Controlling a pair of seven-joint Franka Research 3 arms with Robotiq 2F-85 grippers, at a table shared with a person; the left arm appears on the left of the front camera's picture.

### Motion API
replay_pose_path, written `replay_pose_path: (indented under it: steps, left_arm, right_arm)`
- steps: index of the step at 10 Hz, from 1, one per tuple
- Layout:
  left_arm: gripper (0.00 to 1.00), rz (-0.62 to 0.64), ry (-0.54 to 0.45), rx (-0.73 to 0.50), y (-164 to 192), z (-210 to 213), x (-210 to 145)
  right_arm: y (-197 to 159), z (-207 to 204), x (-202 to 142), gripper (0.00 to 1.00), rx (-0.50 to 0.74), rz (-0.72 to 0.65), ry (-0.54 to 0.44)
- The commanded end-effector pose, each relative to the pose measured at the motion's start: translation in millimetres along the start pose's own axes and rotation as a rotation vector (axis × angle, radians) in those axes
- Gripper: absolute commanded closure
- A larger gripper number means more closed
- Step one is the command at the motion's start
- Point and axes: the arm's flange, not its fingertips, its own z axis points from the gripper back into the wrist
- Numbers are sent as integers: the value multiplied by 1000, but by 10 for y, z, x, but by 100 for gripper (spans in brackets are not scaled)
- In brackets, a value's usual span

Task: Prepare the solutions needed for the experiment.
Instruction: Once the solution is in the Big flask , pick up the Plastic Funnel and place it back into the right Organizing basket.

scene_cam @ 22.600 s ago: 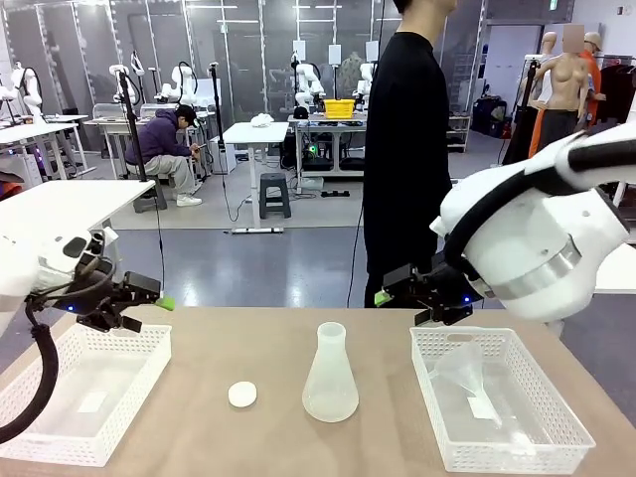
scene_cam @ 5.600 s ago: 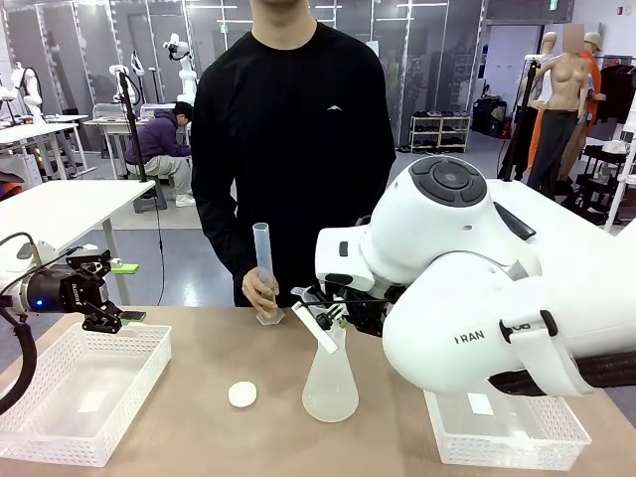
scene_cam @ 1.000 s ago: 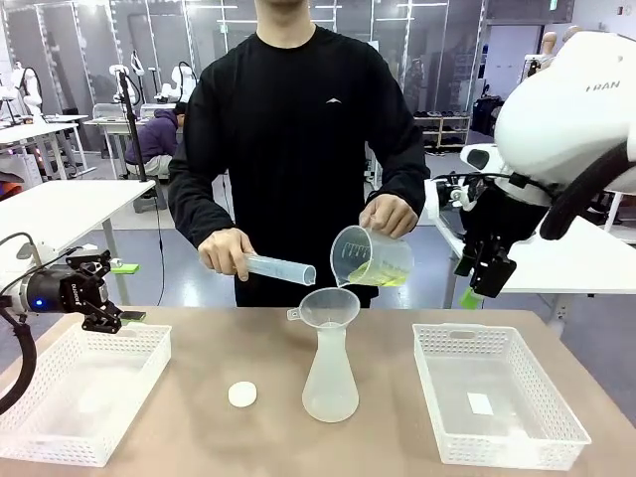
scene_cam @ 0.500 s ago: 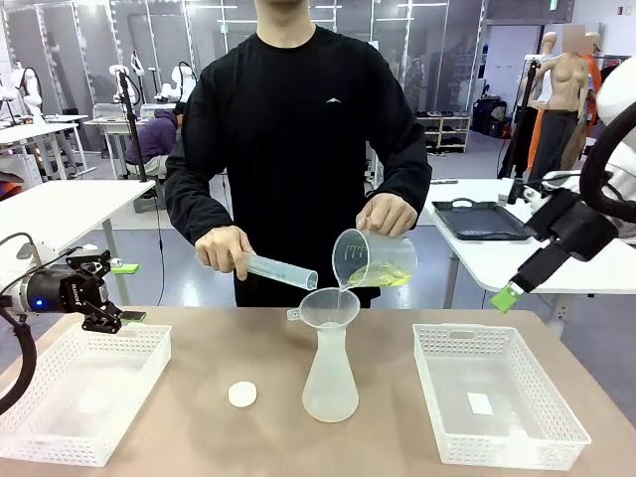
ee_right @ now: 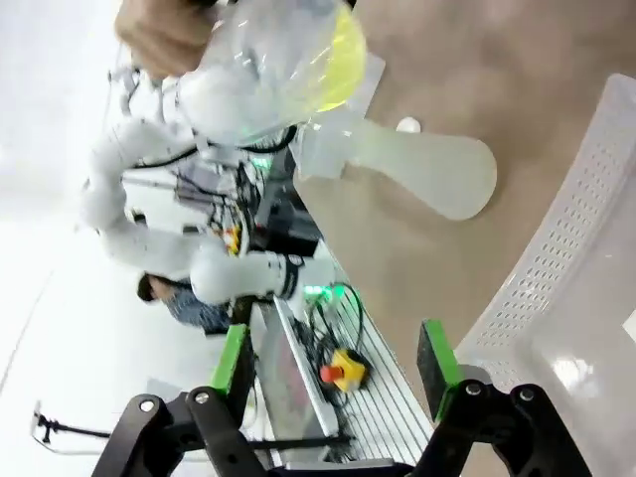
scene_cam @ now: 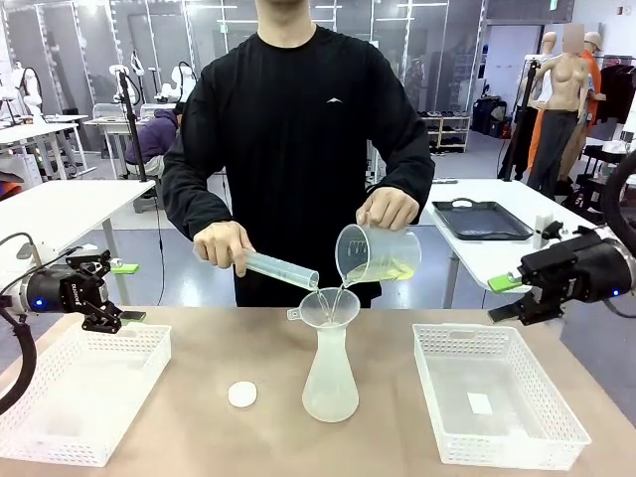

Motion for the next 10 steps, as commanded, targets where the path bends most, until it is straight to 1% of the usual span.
replay_pose_path:
  steps: [1, 2, 4, 5, 6, 7, 9, 10]
  left_arm:
    - [0, 7, 11, -6, -24, -1, -2]
    - [0, 7, 11, -6, -24, -1, -2]
    - [0, 7, 11, -6, -24, -1, -2]
    - [0, 7, 11, -6, -24, -1, -2]
    - [0, 7, 11, -6, -24, -1, -2]
    - [0, 7, 11, -6, -24, -1, -2]
    - [0, 7, 11, -6, -24, -1, -2]
    - [0, 7, 11, -6, -24, -1, -2]
  right_arm:
    - [-58, -88, -51, 16, 93, -100, -96]
    - [-151, -141, -117, 16, 208, -125, -112]
    - [-364, -244, -217, 16, 275, -213, -147]
    - [-416, -286, -243, 16, 297, -238, -134]
    - [-444, -321, -242, 16, 287, -258, -133]
    - [-447, -360, -229, 16, 318, -272, -123]
    - [-539, -421, -259, 16, 319, -330, -139]
    - [-531, -395, -303, 16, 300, -254, -116]
